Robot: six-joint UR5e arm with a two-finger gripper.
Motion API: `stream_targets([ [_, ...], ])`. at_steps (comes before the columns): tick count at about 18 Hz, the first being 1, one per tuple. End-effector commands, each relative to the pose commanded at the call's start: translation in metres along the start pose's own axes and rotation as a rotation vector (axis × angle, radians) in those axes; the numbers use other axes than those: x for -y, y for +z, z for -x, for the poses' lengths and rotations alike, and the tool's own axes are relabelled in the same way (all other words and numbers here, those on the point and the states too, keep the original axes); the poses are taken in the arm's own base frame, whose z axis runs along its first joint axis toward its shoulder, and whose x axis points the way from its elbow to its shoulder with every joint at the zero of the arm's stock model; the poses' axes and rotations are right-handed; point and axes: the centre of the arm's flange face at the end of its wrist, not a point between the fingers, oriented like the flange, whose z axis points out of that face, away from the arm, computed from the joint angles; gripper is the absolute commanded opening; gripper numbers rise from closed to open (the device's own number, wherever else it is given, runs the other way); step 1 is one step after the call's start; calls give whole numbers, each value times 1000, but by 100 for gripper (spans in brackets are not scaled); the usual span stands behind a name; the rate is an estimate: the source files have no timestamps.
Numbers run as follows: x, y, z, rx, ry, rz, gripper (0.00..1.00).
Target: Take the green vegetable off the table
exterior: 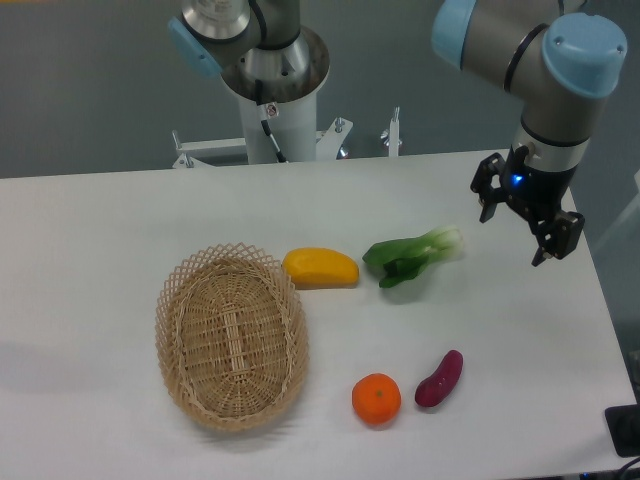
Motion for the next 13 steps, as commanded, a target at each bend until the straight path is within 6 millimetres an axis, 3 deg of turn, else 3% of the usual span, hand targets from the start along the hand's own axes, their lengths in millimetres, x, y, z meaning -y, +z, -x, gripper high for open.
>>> stream_targets([
  [10,-3,8,-4,-3,-2,-6,100],
  [13,-11,21,-13,-30,-12,-7,100],
])
